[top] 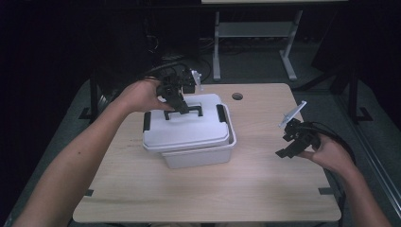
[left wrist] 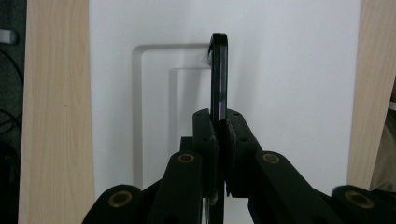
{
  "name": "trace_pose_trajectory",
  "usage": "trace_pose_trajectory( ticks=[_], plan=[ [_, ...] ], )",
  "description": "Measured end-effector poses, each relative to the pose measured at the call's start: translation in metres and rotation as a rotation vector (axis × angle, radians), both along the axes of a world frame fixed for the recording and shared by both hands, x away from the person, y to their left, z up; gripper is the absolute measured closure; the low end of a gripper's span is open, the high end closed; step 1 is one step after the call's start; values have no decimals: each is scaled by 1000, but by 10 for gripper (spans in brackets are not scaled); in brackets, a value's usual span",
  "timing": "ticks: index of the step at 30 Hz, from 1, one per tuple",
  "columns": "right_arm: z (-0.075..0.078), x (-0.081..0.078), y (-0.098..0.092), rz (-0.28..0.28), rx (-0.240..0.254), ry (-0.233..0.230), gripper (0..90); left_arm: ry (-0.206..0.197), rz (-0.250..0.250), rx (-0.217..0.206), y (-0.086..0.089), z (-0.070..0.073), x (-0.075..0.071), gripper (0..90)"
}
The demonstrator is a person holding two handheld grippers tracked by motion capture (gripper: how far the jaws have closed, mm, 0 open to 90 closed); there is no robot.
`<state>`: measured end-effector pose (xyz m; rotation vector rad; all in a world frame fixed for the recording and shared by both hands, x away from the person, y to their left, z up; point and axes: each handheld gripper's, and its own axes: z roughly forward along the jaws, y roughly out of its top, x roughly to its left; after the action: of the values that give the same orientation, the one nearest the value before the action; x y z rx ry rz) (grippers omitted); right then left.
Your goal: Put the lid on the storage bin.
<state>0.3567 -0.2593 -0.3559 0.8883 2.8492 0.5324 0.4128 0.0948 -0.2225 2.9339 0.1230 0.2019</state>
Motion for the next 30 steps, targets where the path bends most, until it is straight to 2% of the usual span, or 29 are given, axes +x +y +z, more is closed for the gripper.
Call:
trace_pose_trajectory(
  ticks=[9, 30],
  plan=[
    [-2, 0, -1, 0, 1, 6, 273, 2, -6, 0, -14, -6, 4, 848],
    [-2, -2, -5, -4, 4, 7, 274, 13, -12, 6, -28, -24, 13, 848]
  ],
)
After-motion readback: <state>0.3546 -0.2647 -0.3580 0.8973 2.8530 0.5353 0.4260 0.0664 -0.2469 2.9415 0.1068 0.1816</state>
